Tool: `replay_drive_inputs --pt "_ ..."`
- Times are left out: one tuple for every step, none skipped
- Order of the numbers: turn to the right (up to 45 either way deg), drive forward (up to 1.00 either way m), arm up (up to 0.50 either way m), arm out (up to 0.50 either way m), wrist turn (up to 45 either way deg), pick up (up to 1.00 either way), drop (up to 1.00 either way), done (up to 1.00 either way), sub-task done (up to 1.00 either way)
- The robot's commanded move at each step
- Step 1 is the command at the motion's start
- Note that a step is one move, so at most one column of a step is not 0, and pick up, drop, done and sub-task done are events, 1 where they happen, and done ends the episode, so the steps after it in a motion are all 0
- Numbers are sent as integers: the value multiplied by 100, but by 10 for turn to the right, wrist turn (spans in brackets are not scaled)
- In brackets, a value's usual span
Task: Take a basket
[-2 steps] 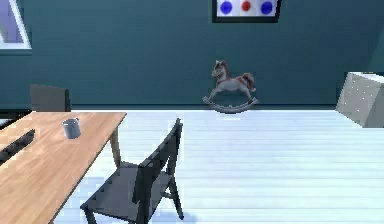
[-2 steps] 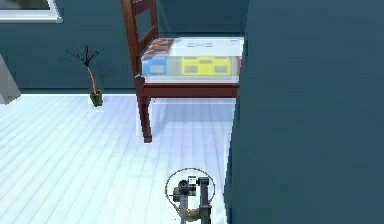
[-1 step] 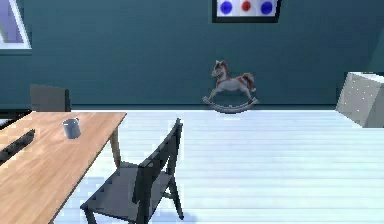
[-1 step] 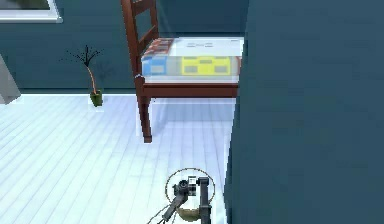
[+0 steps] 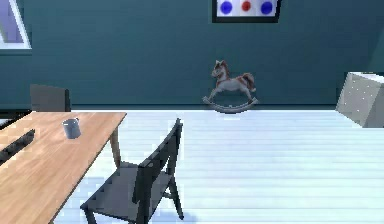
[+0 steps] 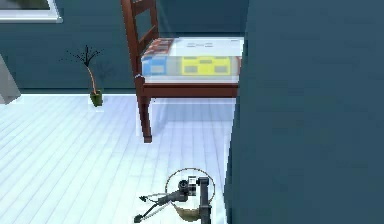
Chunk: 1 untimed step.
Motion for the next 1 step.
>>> replay_drive_inputs --pt "0 0 0 0 450 0 0 0 0"
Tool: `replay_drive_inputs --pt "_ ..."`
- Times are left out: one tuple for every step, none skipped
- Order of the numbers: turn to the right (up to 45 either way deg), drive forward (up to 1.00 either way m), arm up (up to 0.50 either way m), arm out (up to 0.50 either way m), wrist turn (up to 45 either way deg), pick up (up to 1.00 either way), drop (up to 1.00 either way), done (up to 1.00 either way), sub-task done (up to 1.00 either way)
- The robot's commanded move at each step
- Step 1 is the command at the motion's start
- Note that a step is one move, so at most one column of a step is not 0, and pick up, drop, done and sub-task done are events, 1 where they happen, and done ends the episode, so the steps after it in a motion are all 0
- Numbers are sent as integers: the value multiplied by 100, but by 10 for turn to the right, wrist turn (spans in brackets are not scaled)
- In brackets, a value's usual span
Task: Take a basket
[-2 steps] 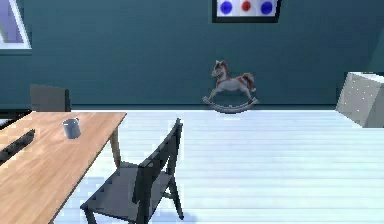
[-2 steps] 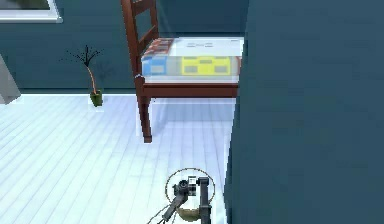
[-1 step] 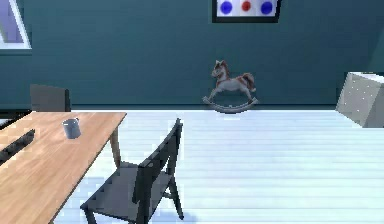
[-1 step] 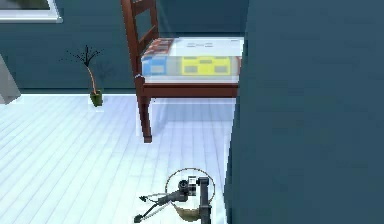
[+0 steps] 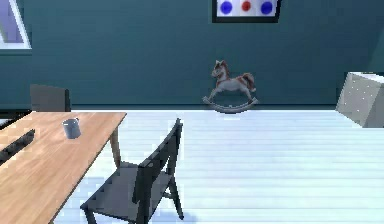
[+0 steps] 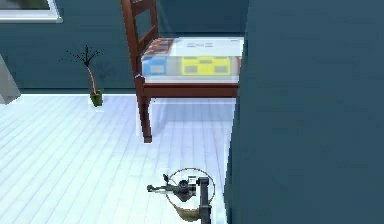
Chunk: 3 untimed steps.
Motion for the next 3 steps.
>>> replay_drive_inputs --pt "0 0 0 0 450 0 0 0 0" --pt "0 0 0 0 30 0 0 0 0" --pt "0 0 -30 0 0 0 0 0 0"
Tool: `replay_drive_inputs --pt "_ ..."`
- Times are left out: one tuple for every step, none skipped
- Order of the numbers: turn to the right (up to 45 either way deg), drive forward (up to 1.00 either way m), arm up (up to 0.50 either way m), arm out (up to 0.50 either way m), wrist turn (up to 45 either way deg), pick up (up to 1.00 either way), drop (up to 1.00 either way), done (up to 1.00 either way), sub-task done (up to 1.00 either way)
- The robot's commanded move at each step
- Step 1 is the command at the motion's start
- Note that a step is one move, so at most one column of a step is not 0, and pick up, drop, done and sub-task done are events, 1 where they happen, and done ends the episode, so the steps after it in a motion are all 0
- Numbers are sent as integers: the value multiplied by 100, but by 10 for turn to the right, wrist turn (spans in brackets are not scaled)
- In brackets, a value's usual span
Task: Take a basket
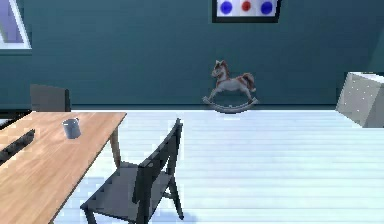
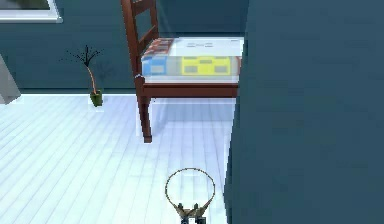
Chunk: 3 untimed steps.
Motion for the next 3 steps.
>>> replay_drive_inputs --pt "0 0 0 0 0 100 0 0 0" --pt "0 0 10 0 0 0 0 0 0" --pt "0 0 0 0 0 0 0 100 0"
